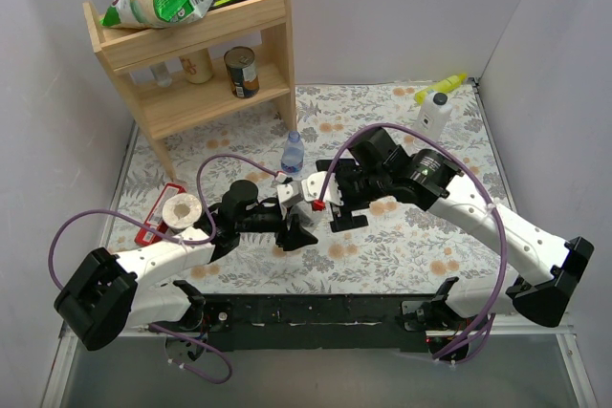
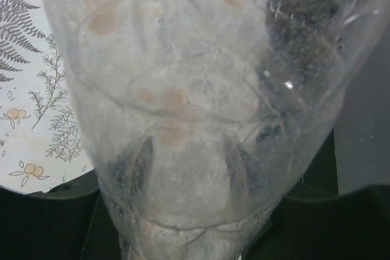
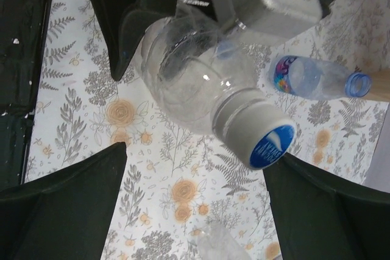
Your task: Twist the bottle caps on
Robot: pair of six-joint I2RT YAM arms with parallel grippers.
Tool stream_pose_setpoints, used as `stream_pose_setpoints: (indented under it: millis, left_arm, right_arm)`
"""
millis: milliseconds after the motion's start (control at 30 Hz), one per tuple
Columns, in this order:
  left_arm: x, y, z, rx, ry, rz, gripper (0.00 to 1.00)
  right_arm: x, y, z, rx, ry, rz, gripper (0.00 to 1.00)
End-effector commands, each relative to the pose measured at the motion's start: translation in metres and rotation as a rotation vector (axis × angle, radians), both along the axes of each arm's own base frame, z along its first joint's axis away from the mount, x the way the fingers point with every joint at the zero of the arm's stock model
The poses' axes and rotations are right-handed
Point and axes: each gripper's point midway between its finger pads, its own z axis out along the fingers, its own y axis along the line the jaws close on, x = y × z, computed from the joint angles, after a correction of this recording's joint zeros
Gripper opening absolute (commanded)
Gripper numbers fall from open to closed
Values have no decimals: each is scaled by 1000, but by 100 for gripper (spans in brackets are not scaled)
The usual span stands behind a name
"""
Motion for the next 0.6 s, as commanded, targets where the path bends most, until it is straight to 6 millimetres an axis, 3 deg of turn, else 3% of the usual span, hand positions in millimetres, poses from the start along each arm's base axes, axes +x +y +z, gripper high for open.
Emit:
stream_pose_setpoints:
  millis: [0, 167, 267, 300, 433, 567]
  left_arm:
    - [20, 1, 31, -81, -68, 84, 0]
    - [22, 2, 31, -81, -72, 91, 0]
    - [16, 3, 24, -52, -94, 48, 0]
    - [14, 3, 20, -39, -100, 31, 0]
    - [3, 5, 7, 19, -162, -57, 0]
    - [3, 5, 5, 46, -195, -92, 0]
  right_arm:
    - [-34, -37, -25, -137, 143, -12, 96]
    - [-40, -47, -28, -160, 150, -15, 94]
    - [-17, -38, -5, -85, 101, -109, 93]
    - [-6, -30, 15, -25, 72, -127, 93]
    - [29, -11, 54, 108, 61, -187, 94]
    - [23, 6, 76, 192, 5, -48, 96]
